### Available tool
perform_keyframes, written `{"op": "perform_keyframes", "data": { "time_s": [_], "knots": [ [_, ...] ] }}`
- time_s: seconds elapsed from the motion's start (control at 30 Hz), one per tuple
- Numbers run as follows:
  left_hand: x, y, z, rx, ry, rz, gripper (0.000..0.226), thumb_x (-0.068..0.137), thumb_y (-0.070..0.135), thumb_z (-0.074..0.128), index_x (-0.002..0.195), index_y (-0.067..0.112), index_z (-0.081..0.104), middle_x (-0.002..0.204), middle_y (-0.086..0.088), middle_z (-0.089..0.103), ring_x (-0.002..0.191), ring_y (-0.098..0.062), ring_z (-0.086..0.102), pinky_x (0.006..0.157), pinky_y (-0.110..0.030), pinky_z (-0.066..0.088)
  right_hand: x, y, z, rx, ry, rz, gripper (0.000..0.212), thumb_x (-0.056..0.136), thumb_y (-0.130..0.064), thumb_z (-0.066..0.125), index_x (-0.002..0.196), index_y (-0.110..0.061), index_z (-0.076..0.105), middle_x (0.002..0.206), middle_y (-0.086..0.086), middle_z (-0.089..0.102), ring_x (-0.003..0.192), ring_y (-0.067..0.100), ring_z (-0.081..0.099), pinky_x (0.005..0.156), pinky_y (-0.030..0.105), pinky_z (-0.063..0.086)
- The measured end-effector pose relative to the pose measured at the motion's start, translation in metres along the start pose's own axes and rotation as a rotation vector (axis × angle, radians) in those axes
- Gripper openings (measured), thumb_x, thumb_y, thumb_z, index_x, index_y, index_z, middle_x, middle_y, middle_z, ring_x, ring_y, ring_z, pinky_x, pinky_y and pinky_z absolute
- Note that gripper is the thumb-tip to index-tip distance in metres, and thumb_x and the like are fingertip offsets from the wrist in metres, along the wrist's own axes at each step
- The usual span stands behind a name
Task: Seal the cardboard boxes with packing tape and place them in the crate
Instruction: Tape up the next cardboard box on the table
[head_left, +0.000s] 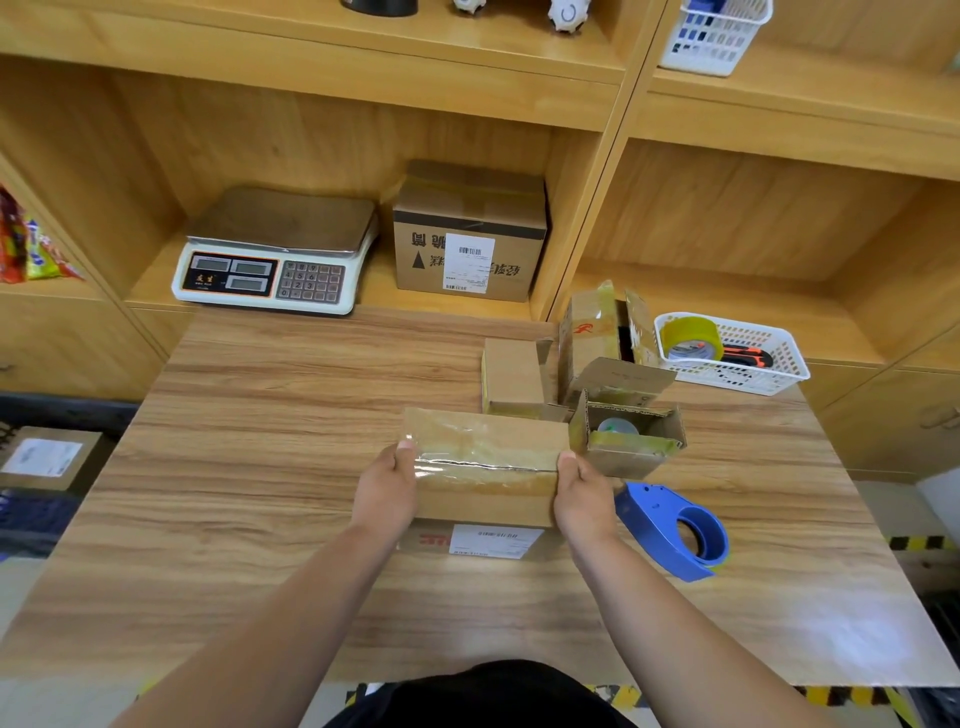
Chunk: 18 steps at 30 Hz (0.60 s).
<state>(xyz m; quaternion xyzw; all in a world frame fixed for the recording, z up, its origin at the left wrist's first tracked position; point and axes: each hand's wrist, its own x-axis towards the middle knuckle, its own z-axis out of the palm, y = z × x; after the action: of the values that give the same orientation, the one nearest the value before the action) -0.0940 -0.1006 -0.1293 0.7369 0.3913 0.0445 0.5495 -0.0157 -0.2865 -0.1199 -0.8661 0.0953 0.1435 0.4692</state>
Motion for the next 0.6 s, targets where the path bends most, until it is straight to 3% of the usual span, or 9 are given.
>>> {"op": "perform_keyframes", "data": {
  "time_s": [0.17,0.33,0.43,0.5,0.6],
  "knots": [
    [0.001,-0.001,0.002,0.018,0.033,-0.017,0.047,0.101,0.04,0.028,0.121,0.008,0.056,0.082,0.003,0.051,0.085,-0.023,0.046,0.076,-0.029,0.033,0.004,-0.002,-0.004,-0.11,0.027,-0.011,0.046,0.1,-0.042,0.032,0.078,-0.012,0.058,0.079,0.008,0.059,0.085,0.03,0.055,0.074,0.034,0.04],
    [0.0,0.001,0.001,0.024,0.037,-0.007,0.043,0.102,0.038,0.027,0.113,0.009,0.057,0.091,-0.005,0.055,0.096,-0.029,0.052,0.079,-0.031,0.033,0.004,-0.007,-0.007,-0.227,0.017,0.002,0.048,0.101,-0.044,0.028,0.082,-0.01,0.056,0.086,0.011,0.057,0.086,0.032,0.052,0.073,0.034,0.036],
    [0.0,0.002,0.0,-0.016,0.037,-0.032,0.046,0.102,0.038,0.029,0.128,0.009,0.053,0.118,-0.013,0.058,0.107,-0.027,0.049,0.087,-0.029,0.032,0.002,-0.012,-0.008,-0.21,0.012,0.0,0.05,0.1,-0.045,0.028,0.087,-0.009,0.06,0.089,0.011,0.058,0.086,0.029,0.051,0.074,0.034,0.037],
    [0.002,0.001,-0.003,-0.098,0.022,-0.068,0.048,0.102,0.04,0.029,0.134,0.01,0.049,0.135,-0.012,0.052,0.124,-0.029,0.045,0.098,-0.031,0.031,-0.001,-0.02,-0.01,-0.164,0.035,-0.028,0.054,0.099,-0.048,0.028,0.08,-0.008,0.061,0.085,0.012,0.062,0.08,0.027,0.053,0.073,0.036,0.041],
    [0.006,0.0,-0.004,-0.251,-0.012,-0.143,0.051,0.101,0.044,0.028,0.132,0.012,0.052,0.133,-0.01,0.054,0.124,-0.027,0.047,0.106,-0.037,0.035,-0.006,-0.039,-0.014,-0.076,0.067,-0.103,0.054,0.096,-0.053,0.028,0.074,-0.016,0.061,0.081,0.007,0.064,0.083,0.027,0.058,0.08,0.041,0.047]
  ]
}}
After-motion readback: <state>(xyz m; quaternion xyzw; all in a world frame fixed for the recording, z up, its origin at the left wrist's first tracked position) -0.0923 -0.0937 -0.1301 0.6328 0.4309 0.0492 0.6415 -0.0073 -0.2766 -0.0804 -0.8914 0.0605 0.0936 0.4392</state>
